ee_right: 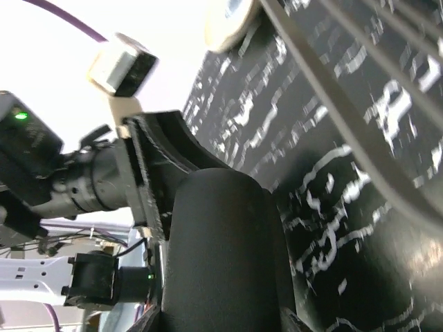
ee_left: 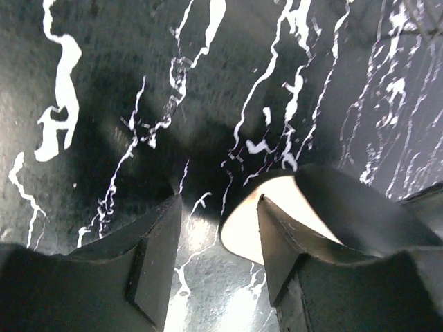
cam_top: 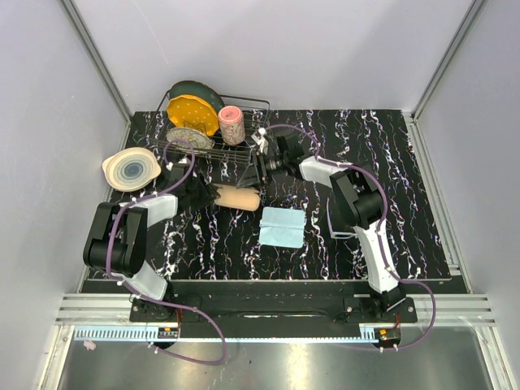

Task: Organize the sunglasses
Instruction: Place the opened sunglasses case at the center of the board, then pick up the opened sunglasses case from the center of the board.

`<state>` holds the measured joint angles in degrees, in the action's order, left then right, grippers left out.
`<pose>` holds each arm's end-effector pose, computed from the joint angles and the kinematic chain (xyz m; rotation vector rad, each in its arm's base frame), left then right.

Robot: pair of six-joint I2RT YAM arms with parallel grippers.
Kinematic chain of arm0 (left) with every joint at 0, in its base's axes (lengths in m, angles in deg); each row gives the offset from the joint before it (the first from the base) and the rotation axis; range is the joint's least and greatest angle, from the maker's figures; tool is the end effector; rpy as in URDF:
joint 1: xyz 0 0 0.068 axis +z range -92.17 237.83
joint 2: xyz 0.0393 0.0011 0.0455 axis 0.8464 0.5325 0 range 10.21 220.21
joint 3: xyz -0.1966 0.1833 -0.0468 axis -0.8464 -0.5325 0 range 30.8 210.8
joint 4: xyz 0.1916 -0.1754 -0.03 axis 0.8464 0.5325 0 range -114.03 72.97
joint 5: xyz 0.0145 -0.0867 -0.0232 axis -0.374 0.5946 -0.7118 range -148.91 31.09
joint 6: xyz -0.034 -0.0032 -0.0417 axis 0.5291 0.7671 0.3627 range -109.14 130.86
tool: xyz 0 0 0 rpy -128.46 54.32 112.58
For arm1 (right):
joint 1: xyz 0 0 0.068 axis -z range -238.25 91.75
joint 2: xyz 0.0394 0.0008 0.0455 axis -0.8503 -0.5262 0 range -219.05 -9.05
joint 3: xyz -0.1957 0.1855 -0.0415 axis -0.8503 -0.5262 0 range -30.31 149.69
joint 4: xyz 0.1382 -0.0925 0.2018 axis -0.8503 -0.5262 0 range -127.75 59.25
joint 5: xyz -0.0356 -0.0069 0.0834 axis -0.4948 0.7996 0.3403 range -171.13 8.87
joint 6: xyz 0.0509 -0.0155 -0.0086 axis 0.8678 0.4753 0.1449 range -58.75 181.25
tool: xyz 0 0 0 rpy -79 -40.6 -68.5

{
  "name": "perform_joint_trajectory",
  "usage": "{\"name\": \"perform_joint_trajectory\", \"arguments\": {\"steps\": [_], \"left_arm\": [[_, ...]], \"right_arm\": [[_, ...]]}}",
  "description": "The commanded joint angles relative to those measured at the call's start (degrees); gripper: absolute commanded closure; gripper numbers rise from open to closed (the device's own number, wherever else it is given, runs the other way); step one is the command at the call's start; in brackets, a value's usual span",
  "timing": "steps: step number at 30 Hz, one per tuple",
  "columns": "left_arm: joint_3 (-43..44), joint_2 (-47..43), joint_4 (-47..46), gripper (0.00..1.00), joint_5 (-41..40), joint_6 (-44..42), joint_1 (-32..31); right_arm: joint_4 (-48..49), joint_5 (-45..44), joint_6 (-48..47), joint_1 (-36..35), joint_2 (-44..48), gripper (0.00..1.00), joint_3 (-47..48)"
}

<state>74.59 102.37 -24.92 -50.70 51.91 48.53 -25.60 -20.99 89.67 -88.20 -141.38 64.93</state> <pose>0.3065 -0.0554 0.1535 -0.6093 2.3934 -0.5689 0.4242 0.2801 0.1602 -0.7262 2.1610 1.6845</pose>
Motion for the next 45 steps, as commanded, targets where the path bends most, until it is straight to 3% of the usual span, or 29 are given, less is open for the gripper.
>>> {"name": "perform_joint_trajectory", "arguments": {"steps": [1, 10, 14, 15, 18, 25, 36, 41, 43, 45], "left_arm": [[-2.7, -2.7, -4.5, 0.47, -5.9, 0.8, -1.7], [-4.9, -4.7, -2.4, 0.46, -11.2, 1.9, -4.1], [-3.7, -3.2, -0.7, 0.49, -11.5, 1.8, -4.7], [-3.4, -2.9, -0.5, 0.49, -11.5, 1.9, -4.7], [-2.7, -1.3, 0.5, 0.51, -11.1, 1.7, -5.3], [-0.2, 2.8, 4.9, 0.47, -10.8, 1.2, -6.7], [0.5, 4.8, 7.1, 0.51, -10.6, 0.6, -7.9], [0.9, 5.7, 8.8, 0.59, -9.9, 0.7, -8.2], [1.1, 5.8, 9.3, 0.62, -9.5, 0.8, -8.2], [1.3, 6.1, 10.1, 0.63, -9.4, 1.0, -8.3]], "right_arm": [[1.7, 2.3, 3.8, -0.6, 2.3, 1.00, -4.3], [-1.2, 0.2, 1.6, -1.4, 2.3, 0.93, -4.4], [-3.6, -3.3, -0.1, -1.6, 3.5, 0.65, -5.1], [-4.1, -4.4, -0.6, -1.5, 3.9, 0.50, -5.2], [-4.9, -8.4, -1.8, -1.5, 6.2, 0.34, -6.6], [-4.3, -16.9, -4.5, -1.5, 12.2, 0.14, -11.0], [-6.7, -25.3, -5.7, -1.6, 22.1, 0.07, -17.3], [-10.5, -28.0, -8.8, -1.9, 25.8, 0.14, -19.5], [-12.6, -29.3, -12.5, -2.3, 26.2, 0.23, -19.3], [-16.8, -31.6, -18.2, -4.1, 26.2, 0.25, -18.3]]}}
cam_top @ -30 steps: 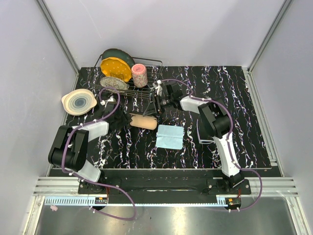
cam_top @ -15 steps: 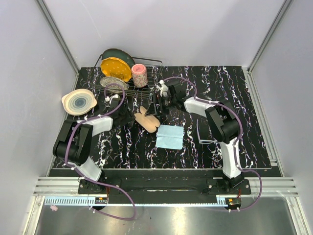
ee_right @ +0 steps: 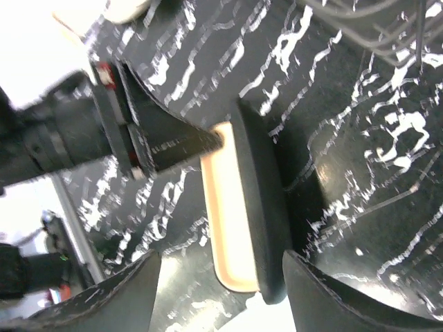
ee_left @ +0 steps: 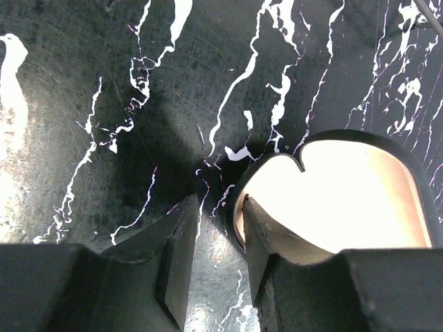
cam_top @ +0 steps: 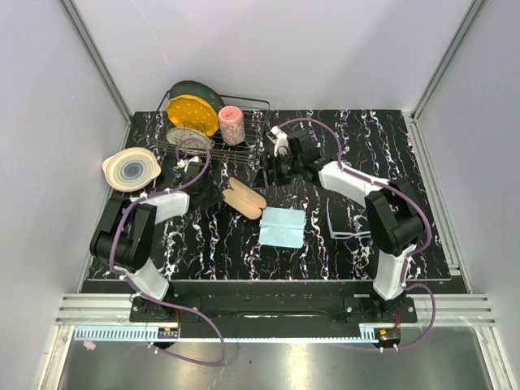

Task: Organize the sunglasses
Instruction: Pick up the opened sunglasses case from the center of the board.

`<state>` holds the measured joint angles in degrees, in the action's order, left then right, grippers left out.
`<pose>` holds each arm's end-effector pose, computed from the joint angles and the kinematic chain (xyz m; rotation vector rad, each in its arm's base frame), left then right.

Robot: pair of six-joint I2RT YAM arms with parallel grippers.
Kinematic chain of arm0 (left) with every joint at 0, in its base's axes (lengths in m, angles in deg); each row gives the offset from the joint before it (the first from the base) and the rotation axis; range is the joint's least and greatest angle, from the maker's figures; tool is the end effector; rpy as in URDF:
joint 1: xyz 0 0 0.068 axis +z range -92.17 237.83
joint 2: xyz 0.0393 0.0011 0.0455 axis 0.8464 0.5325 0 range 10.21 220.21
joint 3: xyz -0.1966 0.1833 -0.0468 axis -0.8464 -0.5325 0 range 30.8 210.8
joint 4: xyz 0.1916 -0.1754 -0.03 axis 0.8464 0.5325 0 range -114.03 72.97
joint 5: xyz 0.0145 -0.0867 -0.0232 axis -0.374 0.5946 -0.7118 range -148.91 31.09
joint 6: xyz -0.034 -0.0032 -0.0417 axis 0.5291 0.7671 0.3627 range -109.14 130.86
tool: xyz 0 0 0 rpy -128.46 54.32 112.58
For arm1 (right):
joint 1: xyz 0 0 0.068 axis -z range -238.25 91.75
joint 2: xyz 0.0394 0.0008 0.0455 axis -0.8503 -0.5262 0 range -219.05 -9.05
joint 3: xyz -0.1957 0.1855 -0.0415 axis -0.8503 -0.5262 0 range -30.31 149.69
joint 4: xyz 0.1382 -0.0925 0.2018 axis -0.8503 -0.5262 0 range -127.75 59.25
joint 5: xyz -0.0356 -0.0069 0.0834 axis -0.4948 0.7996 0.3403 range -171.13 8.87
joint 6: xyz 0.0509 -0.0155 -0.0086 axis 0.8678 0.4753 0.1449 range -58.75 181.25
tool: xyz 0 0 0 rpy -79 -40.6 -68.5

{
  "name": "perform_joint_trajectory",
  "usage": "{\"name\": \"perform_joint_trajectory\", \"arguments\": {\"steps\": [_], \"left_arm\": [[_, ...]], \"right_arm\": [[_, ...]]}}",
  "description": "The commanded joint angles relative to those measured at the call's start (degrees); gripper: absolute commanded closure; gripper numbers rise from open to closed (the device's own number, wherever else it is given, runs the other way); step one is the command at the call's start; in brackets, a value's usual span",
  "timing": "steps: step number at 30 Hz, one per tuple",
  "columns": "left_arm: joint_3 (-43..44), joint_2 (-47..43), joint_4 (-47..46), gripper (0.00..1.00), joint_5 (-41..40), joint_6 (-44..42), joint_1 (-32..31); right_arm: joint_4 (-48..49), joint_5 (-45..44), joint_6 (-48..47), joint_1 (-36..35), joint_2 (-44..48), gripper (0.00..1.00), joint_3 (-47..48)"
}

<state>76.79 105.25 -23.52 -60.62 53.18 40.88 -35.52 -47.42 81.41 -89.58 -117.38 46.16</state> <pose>0.3065 -0.0924 0.1473 -0.5585 2.4180 -0.4197 0.3536 0.2384 0.2239 -0.5721 2.2542 1.1295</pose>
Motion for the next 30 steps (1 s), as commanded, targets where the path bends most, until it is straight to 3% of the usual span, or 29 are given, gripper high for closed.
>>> {"name": "perform_joint_trajectory", "arguments": {"steps": [1, 7, 21, 27, 29, 30], "left_arm": [[-0.9, 3.1, 8.8, 0.63, 0.7, -0.2, -0.7], [-1.3, 3.5, 8.9, 0.65, 1.3, 0.4, -0.8], [-1.3, 4.3, 8.5, 0.67, 2.9, 0.8, -1.0], [-1.1, 4.0, 8.4, 0.67, 3.2, 0.7, -1.1], [-0.8, 4.0, 8.4, 0.67, 3.6, 0.7, -1.0], [-0.6, 3.9, 8.5, 0.67, 3.8, 0.6, -1.1]], "right_arm": [[-8.4, -8.2, -11.9, -3.8, 1.9, 0.27, 2.0], [-14.1, -17.7, -19.9, -7.8, -2.0, 0.31, 7.2], [-16.7, -23.3, -26.7, -7.9, -9.3, 0.44, 15.4], [-18.5, -21.5, -28.0, -7.9, -11.7, 0.67, 18.5], [-18.3, -21.1, -28.0, -8.0, -12.0, 0.82, 18.8], [-18.3, -21.5, -28.2, -8.0, -12.2, 0.84, 19.1]]}}
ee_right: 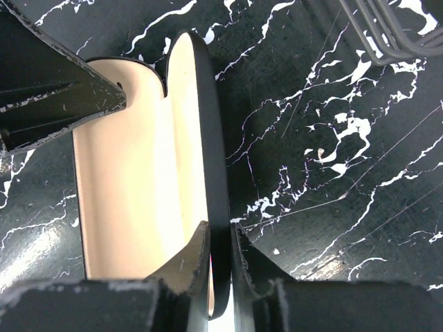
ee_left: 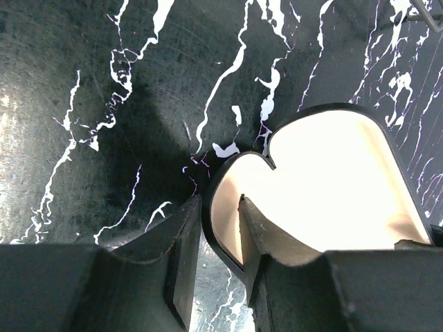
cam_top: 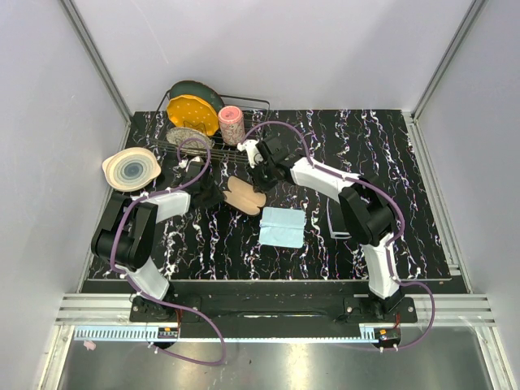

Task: Organize the sunglasses
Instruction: Pick up the opened sunglasses case from the center of the board, then pass from the right arm to the left

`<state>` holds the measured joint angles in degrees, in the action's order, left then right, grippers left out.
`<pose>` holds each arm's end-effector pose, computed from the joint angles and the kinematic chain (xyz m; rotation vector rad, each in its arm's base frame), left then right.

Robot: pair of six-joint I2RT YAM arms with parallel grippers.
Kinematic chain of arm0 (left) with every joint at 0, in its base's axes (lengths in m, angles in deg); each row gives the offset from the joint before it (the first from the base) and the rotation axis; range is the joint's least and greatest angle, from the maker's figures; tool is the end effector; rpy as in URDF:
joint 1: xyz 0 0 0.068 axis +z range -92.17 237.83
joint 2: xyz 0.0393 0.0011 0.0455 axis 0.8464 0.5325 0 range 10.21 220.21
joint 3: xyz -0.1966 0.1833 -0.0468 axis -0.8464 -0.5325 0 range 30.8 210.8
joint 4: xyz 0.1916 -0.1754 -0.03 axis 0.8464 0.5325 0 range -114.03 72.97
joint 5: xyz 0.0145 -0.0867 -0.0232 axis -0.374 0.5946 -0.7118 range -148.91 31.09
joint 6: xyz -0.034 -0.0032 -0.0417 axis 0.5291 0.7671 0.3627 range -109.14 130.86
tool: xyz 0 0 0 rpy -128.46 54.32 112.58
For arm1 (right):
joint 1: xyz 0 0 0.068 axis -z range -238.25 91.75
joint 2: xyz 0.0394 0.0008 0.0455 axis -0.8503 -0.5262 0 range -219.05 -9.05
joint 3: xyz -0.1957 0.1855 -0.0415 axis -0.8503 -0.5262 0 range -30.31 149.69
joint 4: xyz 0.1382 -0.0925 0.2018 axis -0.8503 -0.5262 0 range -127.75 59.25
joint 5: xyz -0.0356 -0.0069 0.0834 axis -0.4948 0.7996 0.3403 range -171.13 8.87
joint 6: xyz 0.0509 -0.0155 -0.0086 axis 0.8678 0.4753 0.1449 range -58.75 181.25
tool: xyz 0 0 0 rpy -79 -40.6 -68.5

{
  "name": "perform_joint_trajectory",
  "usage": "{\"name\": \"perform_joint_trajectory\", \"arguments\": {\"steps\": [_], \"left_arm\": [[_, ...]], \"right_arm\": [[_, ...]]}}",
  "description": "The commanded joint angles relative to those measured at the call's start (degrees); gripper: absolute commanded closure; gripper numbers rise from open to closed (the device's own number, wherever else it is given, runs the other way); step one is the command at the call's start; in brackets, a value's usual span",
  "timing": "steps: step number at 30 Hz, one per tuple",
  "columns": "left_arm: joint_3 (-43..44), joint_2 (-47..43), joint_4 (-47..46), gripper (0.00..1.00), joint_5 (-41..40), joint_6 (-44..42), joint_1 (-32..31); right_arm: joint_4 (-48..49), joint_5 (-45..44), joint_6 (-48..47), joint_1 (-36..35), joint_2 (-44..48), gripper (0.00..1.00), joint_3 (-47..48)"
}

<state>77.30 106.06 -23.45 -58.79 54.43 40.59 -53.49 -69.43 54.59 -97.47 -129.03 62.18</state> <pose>0.3080 -0.0958 0.1454 -0.5688 2.4345 -0.4636 0.3570 0.3007 0.1986 -1.0537 2.2534 0.4967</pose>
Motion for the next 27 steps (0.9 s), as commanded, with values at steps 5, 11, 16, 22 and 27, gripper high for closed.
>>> {"name": "perform_joint_trajectory", "arguments": {"steps": [5, 11, 16, 22, 27], "left_arm": [[2.1, 2.6, 9.5, 0.62, 3.2, -1.4, -0.6], [6.4, 0.7, 11.4, 0.52, 4.5, -1.6, -0.6], [8.5, -2.2, 13.4, 0.41, 5.8, -1.2, -0.4], [10.4, -5.5, 13.2, 0.40, 8.4, 0.2, -0.1], [13.5, -1.4, 8.9, 0.51, 12.1, 3.7, 0.7]], "right_arm": [[1.8, -2.4, -3.7, -0.1, -0.6, 0.84, 3.7], [8.8, -8.4, -9.4, -0.3, 0.0, 0.83, 3.1], [16.1, -11.4, -15.0, -0.5, 0.5, 0.83, 1.6], [19.7, -12.1, -15.1, -0.5, 0.0, 0.83, 1.3], [26.9, -13.1, -16.8, -0.5, -1.9, 0.83, 0.8]]}}
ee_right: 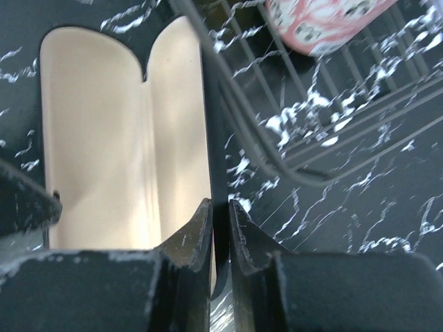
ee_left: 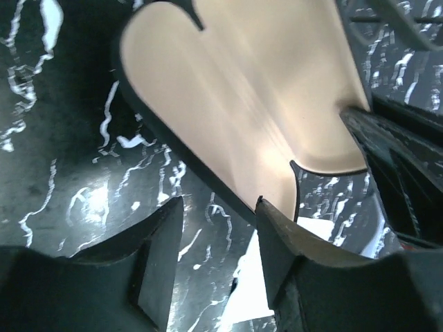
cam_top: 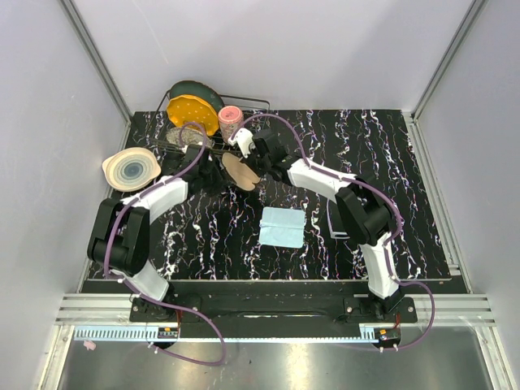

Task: Organize the sunglasses
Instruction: Pass from the right arm to the left

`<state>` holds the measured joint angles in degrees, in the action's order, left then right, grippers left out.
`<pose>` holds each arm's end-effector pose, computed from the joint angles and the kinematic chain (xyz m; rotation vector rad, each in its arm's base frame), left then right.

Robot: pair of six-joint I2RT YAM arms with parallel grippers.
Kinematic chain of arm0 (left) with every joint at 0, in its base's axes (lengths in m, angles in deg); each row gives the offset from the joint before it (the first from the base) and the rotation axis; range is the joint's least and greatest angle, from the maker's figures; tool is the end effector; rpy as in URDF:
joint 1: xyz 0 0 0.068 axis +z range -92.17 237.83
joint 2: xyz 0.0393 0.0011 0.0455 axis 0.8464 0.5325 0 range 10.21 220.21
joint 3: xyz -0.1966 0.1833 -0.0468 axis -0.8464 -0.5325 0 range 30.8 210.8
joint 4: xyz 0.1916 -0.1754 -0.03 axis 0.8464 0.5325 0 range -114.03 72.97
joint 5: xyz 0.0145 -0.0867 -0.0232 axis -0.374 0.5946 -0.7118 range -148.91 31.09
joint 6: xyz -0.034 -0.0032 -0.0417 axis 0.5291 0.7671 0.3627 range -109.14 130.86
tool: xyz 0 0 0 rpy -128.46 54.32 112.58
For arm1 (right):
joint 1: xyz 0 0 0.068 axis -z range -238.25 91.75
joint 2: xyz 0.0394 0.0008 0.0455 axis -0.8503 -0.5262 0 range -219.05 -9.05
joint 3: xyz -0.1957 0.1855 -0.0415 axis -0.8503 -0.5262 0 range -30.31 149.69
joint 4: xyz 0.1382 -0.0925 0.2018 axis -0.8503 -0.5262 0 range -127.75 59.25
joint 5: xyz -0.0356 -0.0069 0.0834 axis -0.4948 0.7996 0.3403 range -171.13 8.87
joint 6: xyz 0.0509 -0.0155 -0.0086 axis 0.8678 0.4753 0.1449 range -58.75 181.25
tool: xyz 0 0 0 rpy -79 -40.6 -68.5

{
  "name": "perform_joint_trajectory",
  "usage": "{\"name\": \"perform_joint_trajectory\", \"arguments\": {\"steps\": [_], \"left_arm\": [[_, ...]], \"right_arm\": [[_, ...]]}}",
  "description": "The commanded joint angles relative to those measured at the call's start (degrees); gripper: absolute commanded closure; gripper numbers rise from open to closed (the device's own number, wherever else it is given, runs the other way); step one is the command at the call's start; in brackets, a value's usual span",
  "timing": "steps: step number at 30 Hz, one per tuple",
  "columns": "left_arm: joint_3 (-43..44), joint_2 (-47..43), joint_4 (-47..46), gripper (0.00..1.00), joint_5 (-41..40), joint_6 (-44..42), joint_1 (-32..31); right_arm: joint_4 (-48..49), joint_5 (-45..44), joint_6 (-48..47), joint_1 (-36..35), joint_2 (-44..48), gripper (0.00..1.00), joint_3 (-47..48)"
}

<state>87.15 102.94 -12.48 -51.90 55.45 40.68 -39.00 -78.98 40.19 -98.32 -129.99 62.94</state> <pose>0.3223 -0.1041 0.1990 -0.5361 2.4427 -0.6247 0.3736 0.3161 0.2149 -1.1403 1.8895 0.2269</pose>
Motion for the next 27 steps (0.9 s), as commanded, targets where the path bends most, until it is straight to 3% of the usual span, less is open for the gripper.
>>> {"name": "perform_joint_trajectory", "arguments": {"steps": [1, 4, 10, 18, 23, 27], "left_arm": [[4.0, 2.7, -2.8, 0.53, 5.9, 3.4, 1.1], [5.3, 6.3, -5.5, 0.62, 7.5, 6.4, 2.1], [8.7, 12.1, -8.8, 0.68, 8.6, 8.7, 2.3], [9.6, 15.5, -8.2, 0.72, 11.0, 10.7, 2.2], [9.1, 16.3, -7.9, 0.78, 12.0, 13.7, 2.1], [7.5, 15.8, -7.8, 0.84, 11.2, 16.2, 1.2]], "right_arm": [[14.1, -3.7, -3.0, 0.3, -1.1, 0.83, -0.5], [19.9, -4.4, -5.7, 0.3, -2.3, 0.83, -1.8], [25.2, -3.5, -7.2, 0.4, -4.7, 0.83, -0.5], [23.9, 1.2, -8.5, 0.4, -4.8, 0.80, -0.3], [21.8, 2.8, -8.6, 0.3, -4.4, 0.68, -0.2], [17.8, 4.7, -8.2, 0.4, -4.3, 0.71, 1.1]]}}
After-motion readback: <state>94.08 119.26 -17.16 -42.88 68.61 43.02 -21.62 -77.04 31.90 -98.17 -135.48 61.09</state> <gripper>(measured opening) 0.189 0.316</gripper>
